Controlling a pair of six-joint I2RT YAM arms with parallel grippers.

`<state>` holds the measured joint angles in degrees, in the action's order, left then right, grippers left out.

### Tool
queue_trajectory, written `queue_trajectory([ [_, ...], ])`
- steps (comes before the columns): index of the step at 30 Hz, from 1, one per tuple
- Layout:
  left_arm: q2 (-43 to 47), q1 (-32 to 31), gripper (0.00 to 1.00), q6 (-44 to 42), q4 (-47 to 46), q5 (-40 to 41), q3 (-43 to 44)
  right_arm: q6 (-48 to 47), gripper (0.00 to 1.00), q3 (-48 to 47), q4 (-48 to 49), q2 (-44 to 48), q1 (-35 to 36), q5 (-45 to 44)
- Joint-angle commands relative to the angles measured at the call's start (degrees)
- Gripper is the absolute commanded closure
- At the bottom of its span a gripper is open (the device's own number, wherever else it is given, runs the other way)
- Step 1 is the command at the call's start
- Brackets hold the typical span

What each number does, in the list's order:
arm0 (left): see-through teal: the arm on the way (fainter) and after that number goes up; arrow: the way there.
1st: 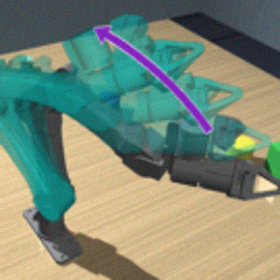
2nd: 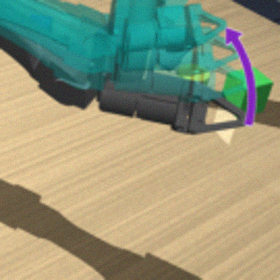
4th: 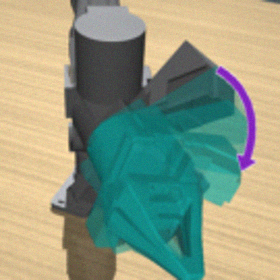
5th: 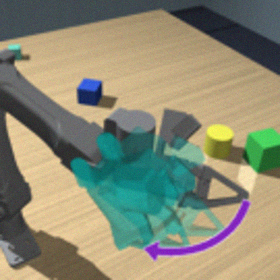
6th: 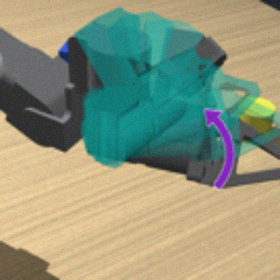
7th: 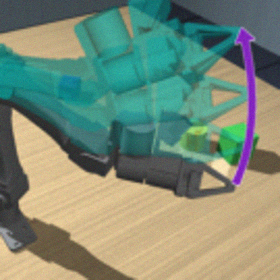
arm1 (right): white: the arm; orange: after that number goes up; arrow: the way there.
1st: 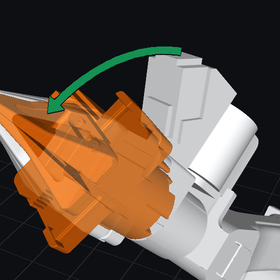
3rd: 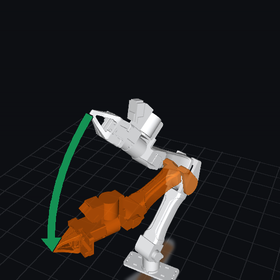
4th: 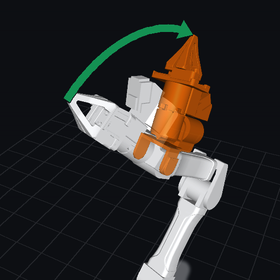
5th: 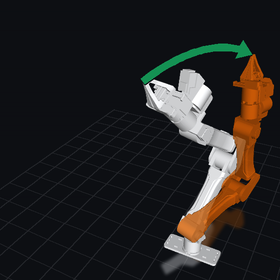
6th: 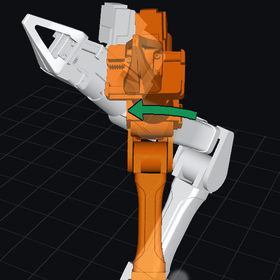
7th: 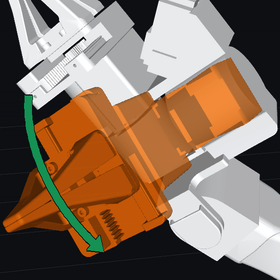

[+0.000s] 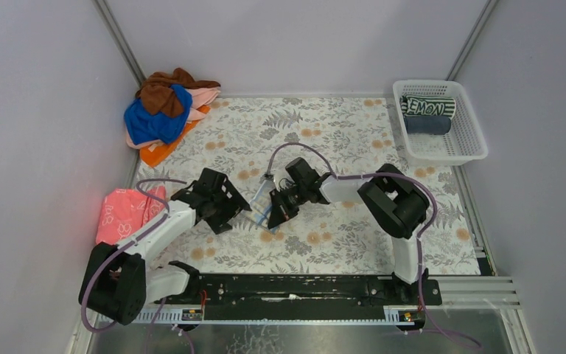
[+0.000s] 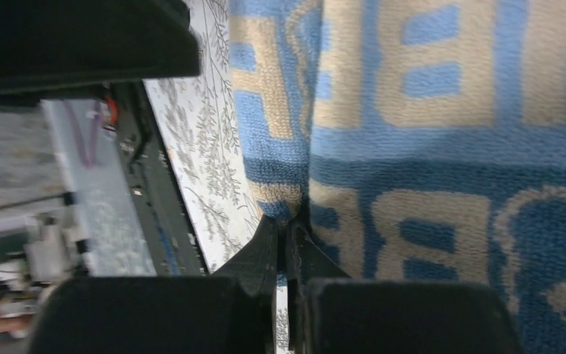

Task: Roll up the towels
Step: Roll the towel at the center of the board.

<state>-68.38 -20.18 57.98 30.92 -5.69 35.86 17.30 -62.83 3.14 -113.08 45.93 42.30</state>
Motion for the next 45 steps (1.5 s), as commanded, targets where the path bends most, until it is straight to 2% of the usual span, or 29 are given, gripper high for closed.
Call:
queue_trajectory([
  [1, 2.6, 0.2, 0.17, -0.4, 3.1, 0.0, -1.9, 13.0, 1.0, 1.2, 9.8, -3.6, -2.8, 13.6],
  [6, -0.1, 0.2, 0.16, -0.1, -1.7, -3.8, -1.8, 21.3, 1.0, 2.9, 16.6, -7.2, -5.1, 17.4],
  [12, -5.6, 0.3, 0.17, 0.4, -6.6, -4.2, 0.8, 21.7, 1.0, 2.3, 14.5, -9.2, -6.1, 17.8],
  [18, -10.7, 0.3, 0.23, 1.2, -9.3, -1.7, 2.2, 19.0, 0.99, 0.5, 9.5, -9.0, -6.3, 15.8],
  [24, -15.7, 0.3, 0.34, 2.3, -8.6, 1.0, 0.6, 11.3, 0.9, -1.2, 1.5, -4.4, -6.2, 9.6],
  [29, -18.1, 0.3, 0.51, 2.6, -9.2, 1.4, -1.0, 3.6, 0.75, -2.4, -5.8, 1.5, -4.5, 2.0],
  [32, -19.1, 0.3, 0.55, 2.4, -9.2, 1.3, -1.2, -1.2, 0.67, -2.8, -9.0, 5.6, -2.2, -4.5],
  [38, -20.0, 0.3, 0.57, 2.2, -9.1, 1.0, -1.4, -12.7, 0.44, -0.3, -9.8, 15.7, 6.0, -25.7],
  [42, -20.3, 0.3, 0.57, 2.2, -9.1, 0.8, -1.3, -19.6, 0.4, 3.1, -6.4, 19.4, 12.1, -38.6],
  [45, -20.7, 0.3, 0.57, 2.1, -9.1, 0.5, -1.3, -23.8, 0.4, 5.5, -2.6, 20.3, 15.9, -44.7],
])
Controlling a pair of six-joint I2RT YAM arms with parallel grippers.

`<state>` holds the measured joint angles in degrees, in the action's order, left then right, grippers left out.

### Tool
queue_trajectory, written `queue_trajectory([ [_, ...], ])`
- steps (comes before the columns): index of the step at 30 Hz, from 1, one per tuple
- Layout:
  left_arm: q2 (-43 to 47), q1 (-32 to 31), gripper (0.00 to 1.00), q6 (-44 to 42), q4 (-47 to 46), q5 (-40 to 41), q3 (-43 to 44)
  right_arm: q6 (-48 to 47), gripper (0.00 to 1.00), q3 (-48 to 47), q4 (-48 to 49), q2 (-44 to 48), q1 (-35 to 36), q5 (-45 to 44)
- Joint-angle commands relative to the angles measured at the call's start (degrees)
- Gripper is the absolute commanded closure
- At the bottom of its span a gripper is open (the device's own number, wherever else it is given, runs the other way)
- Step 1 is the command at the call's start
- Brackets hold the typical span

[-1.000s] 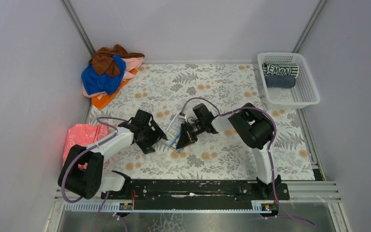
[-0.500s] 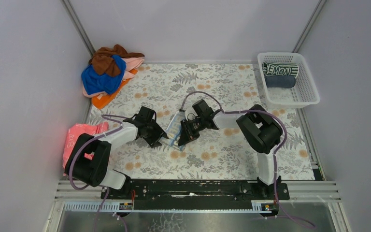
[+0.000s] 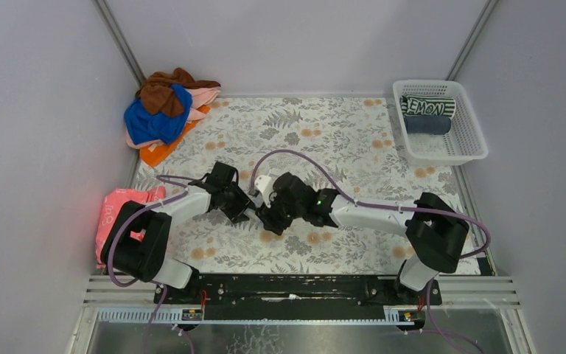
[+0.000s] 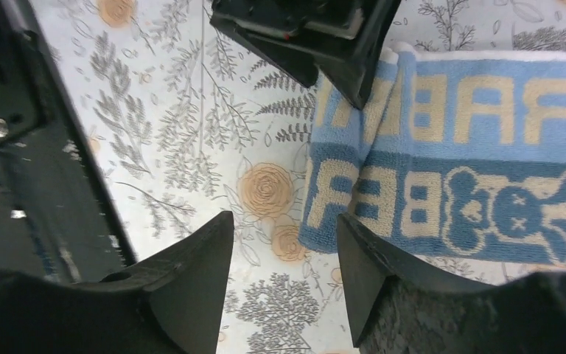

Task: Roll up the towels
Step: Roll the towel at the center of the board.

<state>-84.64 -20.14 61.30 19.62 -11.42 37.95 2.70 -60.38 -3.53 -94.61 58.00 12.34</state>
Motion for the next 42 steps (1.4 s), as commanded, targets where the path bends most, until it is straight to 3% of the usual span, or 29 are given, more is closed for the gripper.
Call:
queue_trajectory([
  [1, -4.5, 0.3, 0.57, -1.2, 2.2, 6.2, -3.5, -10.3, 0.4, 3.7, 5.3, 1.8, 4.8, -16.3],
  [7, -5.0, 0.3, 0.57, -1.1, 2.1, 5.8, -3.6, -16.1, 0.41, 5.1, 9.7, -0.4, 10.0, -21.8],
  [15, -5.2, 0.3, 0.58, -1.2, 2.1, 5.6, -3.8, -19.4, 0.5, 4.1, 10.0, -8.8, 11.3, -26.8],
  [21, -5.5, 0.3, 0.58, -1.3, 2.2, 5.0, -3.6, -20.2, 0.68, 2.7, 8.2, -13.2, 11.3, -28.8],
  [24, -5.1, 0.3, 0.58, -1.6, 2.5, 4.9, -3.5, -20.5, 0.89, 2.5, 7.0, -13.8, 10.9, -28.8],
  [26, -4.1, 0.3, 0.57, -1.8, 3.0, 5.3, -3.4, -19.5, 0.99, 1.5, 4.7, -13.2, 9.6, -24.5],
  [30, -0.1, 0.6, 0.49, -1.8, 3.8, 7.0, -3.3, -14.6, 1.0, -1.3, -0.1, -10.9, 4.4, -7.2],
  [36, 9.9, 2.0, 0.26, -1.6, 5.4, 11.2, -4.0, -6.4, 1.0, -4.8, -1.0, -12.0, -5.9, 22.2],
  [39, 13.9, 3.1, 0.24, -1.9, 6.5, 11.4, -4.5, -0.6, 1.0, -4.9, 2.2, -14.2, -10.6, 33.6],
  [42, 16.0, 3.3, 0.2, -2.4, 7.3, 10.5, -4.6, 8.8, 1.0, -2.3, 13.1, -16.4, -14.6, 42.5],
])
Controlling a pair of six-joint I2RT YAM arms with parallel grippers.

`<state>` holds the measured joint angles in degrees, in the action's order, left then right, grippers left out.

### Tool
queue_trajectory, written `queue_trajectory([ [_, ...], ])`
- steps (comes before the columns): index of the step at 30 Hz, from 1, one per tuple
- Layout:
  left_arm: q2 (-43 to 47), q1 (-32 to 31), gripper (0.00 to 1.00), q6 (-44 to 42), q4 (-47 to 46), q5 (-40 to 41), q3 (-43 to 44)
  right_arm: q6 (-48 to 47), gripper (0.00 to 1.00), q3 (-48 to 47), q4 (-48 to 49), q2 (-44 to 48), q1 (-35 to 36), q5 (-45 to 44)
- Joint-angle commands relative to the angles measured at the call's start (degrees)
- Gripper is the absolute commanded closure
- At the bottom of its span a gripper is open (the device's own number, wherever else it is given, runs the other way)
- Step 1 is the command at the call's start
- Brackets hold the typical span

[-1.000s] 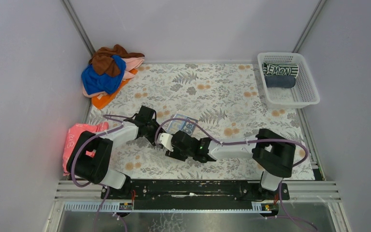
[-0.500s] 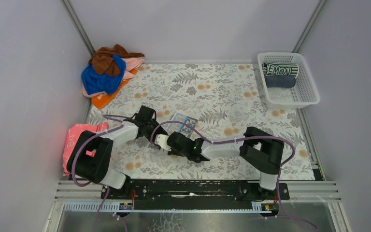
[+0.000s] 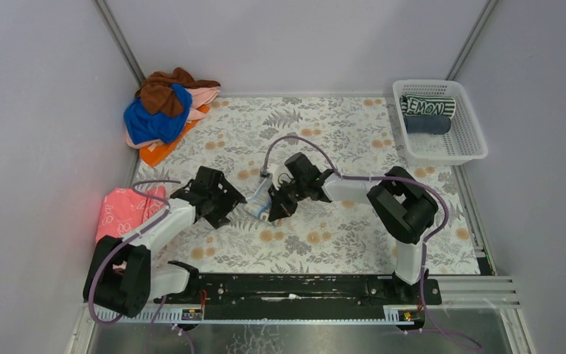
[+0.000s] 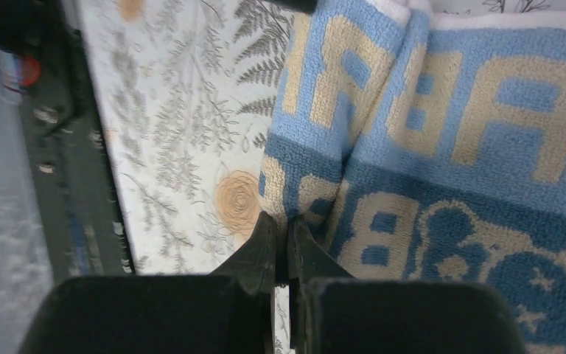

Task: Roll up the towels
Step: Roll the towel at the center of the board.

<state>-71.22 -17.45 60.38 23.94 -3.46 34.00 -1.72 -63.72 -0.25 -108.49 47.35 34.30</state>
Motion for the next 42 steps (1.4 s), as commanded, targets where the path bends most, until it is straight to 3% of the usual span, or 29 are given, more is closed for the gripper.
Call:
queue_trajectory([
  [1, 3.1, 0.7, 0.19, -1.6, 2.9, 1.9, -0.8, 17.3, 1.0, 2.1, 13.7, -3.5, -5.1, 23.0],
  [13, 0.5, 0.7, 0.13, -1.7, -6.2, -7.3, -0.5, 52.0, 1.0, 12.4, 52.5, -15.5, -12.8, 29.8],
  [19, -4.8, 0.7, 0.17, -2.1, -9.9, -8.9, 1.9, 60.3, 1.0, 13.8, 60.6, -19.7, -14.2, 29.9],
  [25, -8.4, 0.6, 0.21, -2.0, -11.4, -9.2, 2.8, 52.0, 0.98, 11.4, 46.2, -18.3, -14.2, 27.7],
  [32, -14.3, 0.6, 0.43, -1.1, -9.8, -7.9, 1.8, 38.9, 0.77, 9.5, 27.2, -10.2, -14.1, 19.9],
  [37, -17.4, 0.6, 0.49, -1.1, -9.8, -7.6, 1.1, 29.8, 0.6, 8.0, 14.4, -0.5, -13.1, 11.0],
  [42, -18.0, 0.5, 0.5, -0.8, -9.5, -6.8, 0.6, 17.8, 0.47, 5.2, 0.7, 8.5, -7.8, -7.1],
])
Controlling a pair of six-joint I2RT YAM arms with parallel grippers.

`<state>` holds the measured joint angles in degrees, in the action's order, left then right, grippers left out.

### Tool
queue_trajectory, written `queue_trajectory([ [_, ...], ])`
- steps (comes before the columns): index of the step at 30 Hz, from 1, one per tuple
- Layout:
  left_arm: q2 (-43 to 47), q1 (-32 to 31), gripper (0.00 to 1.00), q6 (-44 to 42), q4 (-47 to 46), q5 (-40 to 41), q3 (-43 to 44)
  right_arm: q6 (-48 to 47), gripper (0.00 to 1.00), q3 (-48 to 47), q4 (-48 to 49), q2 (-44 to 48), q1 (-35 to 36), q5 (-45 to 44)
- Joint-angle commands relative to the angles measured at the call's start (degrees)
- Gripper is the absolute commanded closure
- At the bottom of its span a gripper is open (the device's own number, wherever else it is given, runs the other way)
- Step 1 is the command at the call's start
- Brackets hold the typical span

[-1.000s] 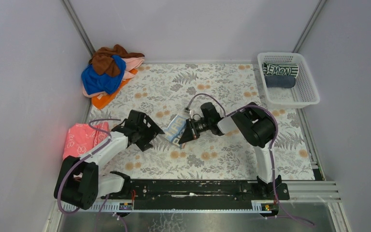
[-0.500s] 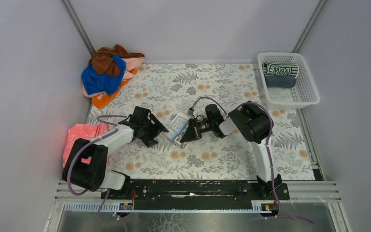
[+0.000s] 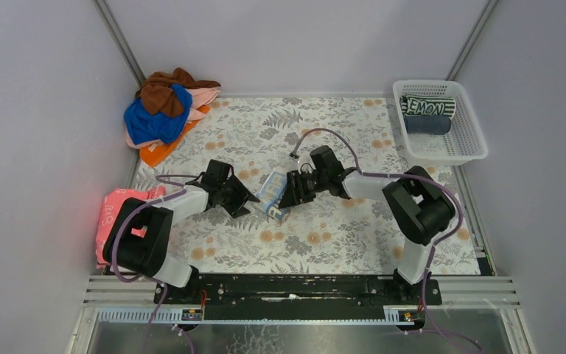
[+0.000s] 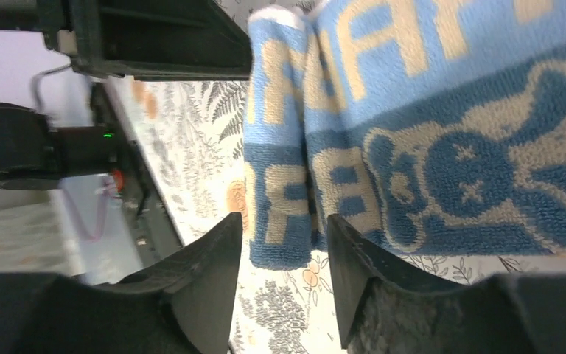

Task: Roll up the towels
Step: Roll the towel at the center of the board.

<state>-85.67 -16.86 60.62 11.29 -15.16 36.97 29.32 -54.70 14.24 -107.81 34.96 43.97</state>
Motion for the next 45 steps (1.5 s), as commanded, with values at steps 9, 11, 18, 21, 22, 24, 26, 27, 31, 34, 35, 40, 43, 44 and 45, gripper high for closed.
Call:
queue_trajectory([
  [9, -4.8, 0.0, 0.51, -1.1, 3.4, 4.8, -1.5, -30.6, 0.39, -2.5, -15.1, 16.4, 20.5, -43.9],
  [11, -4.8, 0.0, 0.51, -1.2, 3.4, 4.8, -1.2, -33.7, 0.38, -1.8, -13.5, 16.3, 24.2, -48.2],
  [18, -5.2, 0.0, 0.51, -1.1, 3.6, 4.4, -0.9, -42.2, 0.39, -2.5, -11.5, 9.3, 30.4, -59.1],
  [21, -5.2, 0.0, 0.51, -1.1, 3.6, 4.2, -0.8, -43.7, 0.41, -2.5, -10.8, 6.5, 31.3, -62.5],
  [22, -5.2, 0.0, 0.51, -1.2, 3.6, 4.2, -0.8, -44.0, 0.41, -2.6, -10.8, 5.6, 31.3, -63.5],
  [24, -5.2, 0.0, 0.51, -1.2, 3.7, 4.1, -0.8, -44.7, 0.41, -3.0, -10.9, 3.7, 31.3, -66.1],
  [26, -5.2, 0.0, 0.51, -1.3, 3.7, 4.1, -0.8, -45.3, 0.41, -3.2, -10.9, 2.2, 31.4, -67.5],
  [27, -5.2, 0.0, 0.51, -1.4, 3.7, 4.1, -0.8, -45.5, 0.41, -3.3, -10.9, 1.5, 31.3, -68.0],
  [31, -5.2, 0.0, 0.51, -1.6, 4.0, 4.2, -0.9, -45.6, 0.42, -3.2, -10.6, 1.0, 31.3, -68.2],
  [34, -5.1, 0.0, 0.51, -1.6, 4.1, 4.3, -0.7, -45.4, 0.41, -2.2, -9.6, 3.9, 31.3, -66.3],
  [35, -5.1, 0.0, 0.51, -1.7, 4.2, 4.4, -0.6, -45.4, 0.41, -2.2, -9.8, 5.1, 31.4, -65.4],
  [40, -5.1, 0.0, 0.51, -1.9, 4.5, 4.6, 0.1, -46.1, 0.39, -2.6, -10.2, 9.4, 31.2, -62.2],
  [43, -5.2, 0.0, 0.51, -1.9, 4.6, 4.7, 0.3, -46.5, 0.38, -2.4, -9.9, 10.7, 31.0, -61.4],
  [44, -5.3, 0.0, 0.51, -1.9, 4.6, 4.6, 0.3, -46.8, 0.37, -2.2, -9.8, 10.9, 30.8, -61.4],
  [45, -5.2, 0.0, 0.51, -1.9, 4.6, 4.5, 0.3, -46.9, 0.37, -2.1, -9.8, 10.8, 30.8, -61.4],
])
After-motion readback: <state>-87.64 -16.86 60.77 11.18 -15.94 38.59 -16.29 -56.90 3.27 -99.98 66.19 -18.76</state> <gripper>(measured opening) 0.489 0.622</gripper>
